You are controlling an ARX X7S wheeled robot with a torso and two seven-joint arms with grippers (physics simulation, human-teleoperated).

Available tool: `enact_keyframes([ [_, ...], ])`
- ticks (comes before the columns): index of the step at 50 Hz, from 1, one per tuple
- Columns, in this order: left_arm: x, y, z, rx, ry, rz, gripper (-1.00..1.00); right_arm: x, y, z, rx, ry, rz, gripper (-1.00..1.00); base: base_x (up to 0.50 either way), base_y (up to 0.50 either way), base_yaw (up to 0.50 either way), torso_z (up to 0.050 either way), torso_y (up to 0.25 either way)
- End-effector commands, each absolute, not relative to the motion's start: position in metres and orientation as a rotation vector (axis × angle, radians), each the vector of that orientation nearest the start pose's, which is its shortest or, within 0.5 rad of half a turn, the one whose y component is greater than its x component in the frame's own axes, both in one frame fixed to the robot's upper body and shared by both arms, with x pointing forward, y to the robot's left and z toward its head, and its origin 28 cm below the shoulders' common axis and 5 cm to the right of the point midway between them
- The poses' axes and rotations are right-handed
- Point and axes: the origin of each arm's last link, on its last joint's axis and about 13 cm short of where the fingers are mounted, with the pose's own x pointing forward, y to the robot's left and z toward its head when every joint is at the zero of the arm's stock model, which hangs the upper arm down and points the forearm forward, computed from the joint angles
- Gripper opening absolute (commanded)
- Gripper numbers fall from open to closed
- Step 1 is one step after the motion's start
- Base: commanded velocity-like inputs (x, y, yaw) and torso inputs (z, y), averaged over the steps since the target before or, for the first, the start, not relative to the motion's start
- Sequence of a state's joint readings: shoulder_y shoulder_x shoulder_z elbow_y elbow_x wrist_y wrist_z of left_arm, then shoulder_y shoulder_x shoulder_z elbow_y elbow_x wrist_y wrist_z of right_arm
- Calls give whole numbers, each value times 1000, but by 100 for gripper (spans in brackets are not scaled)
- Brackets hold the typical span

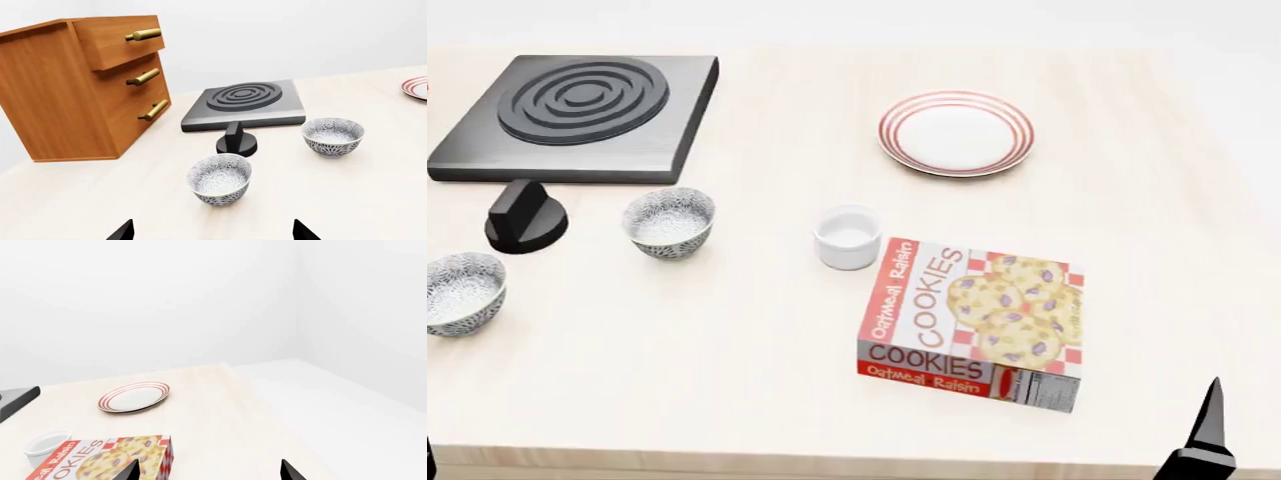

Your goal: Pick the akita bowl next to the ramekin and place it on the plate.

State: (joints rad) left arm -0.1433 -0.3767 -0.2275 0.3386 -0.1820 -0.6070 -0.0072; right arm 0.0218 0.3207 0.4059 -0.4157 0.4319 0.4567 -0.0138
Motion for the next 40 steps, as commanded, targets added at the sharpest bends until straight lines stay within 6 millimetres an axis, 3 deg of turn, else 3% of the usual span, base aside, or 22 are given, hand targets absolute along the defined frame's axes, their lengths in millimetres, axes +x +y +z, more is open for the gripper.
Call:
enact_keyframes([
  [1, 221, 325, 105, 137, 58, 206, 100, 196, -221, 106, 79, -100, -211, 100, 0, -207, 0, 0, 0],
  [40, 222, 326, 107, 133, 59, 207, 100, 196, -221, 106, 80, -101, -211, 100, 0, -207, 0, 0, 0],
])
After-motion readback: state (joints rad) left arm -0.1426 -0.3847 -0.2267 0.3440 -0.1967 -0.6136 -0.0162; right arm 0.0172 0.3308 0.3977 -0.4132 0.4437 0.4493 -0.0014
